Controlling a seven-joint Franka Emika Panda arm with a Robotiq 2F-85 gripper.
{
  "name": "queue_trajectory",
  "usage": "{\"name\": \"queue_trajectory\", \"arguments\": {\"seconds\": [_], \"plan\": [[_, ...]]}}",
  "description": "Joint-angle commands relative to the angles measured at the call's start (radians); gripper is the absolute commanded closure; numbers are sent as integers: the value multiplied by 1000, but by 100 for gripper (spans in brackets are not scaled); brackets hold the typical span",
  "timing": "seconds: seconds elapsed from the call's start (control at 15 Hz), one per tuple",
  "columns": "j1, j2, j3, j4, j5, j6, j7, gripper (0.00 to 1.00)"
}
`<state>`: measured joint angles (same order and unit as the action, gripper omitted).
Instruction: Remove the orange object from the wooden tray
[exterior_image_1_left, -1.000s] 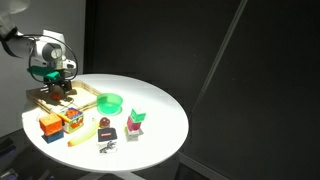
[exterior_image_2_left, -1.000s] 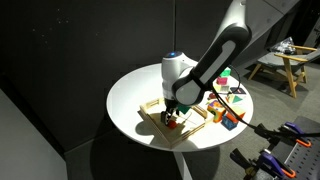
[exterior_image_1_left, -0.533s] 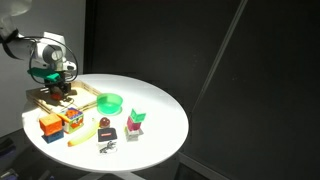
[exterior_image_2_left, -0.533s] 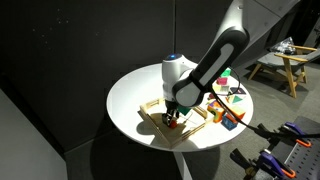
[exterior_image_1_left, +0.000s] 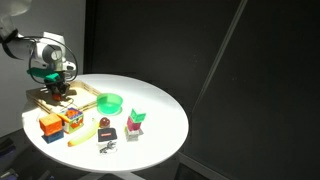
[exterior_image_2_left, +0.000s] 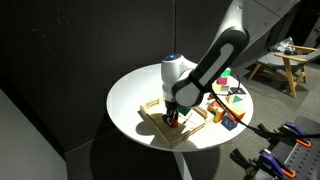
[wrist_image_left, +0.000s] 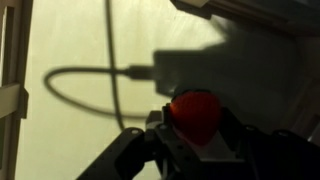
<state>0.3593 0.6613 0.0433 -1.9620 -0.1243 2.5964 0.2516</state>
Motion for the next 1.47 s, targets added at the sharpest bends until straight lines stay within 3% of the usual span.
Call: {"name": "queue_trajectory", "arguments": {"seconds": [0.0,0.8,1.4], "plan": [[2,-30,8,6,3,-70,2,75],[-41,-151,44,-25,32,-219,-7,75],[-89,-219,7,-59,75,-240,92,75]]}}
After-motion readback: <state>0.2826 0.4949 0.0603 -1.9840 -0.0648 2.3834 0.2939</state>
